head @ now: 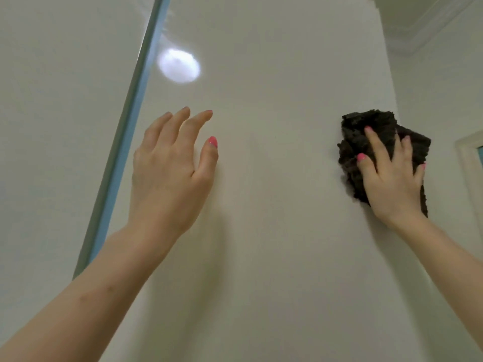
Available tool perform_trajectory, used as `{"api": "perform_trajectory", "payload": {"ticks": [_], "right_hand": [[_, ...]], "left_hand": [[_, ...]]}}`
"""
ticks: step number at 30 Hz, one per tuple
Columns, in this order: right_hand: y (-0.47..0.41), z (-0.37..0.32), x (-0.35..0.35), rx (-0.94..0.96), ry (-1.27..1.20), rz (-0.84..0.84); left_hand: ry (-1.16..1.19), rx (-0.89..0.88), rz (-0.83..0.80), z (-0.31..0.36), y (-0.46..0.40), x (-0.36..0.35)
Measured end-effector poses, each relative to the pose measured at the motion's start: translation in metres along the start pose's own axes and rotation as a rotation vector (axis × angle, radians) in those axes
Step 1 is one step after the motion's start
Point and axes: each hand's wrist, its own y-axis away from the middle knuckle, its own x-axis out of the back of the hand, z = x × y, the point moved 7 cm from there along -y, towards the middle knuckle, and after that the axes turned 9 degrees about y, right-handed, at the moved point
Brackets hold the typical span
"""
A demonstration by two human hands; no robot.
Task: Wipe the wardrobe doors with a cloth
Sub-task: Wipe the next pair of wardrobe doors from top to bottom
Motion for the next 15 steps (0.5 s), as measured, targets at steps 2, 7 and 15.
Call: {"api": "perform_trajectory", "payload": {"ticks": [2, 7, 15], "right_hand": [[0.034, 0.003, -0.003, 0.032, 0.011, 0.007], [0.083, 0.006, -0.012, 0.066, 0.088, -0.031], [0.058, -0.07, -0.019, -0.071, 0.065, 0.011]], "left_hand": [[-0.013, -0.001, -0.007, 0.0, 0.009, 0.0], [-0.059, -0.004, -0.019, -0.008, 0.026, 0.009], [-0.131, -0.019, -0.027, -0.021, 0.025, 0.047]]}}
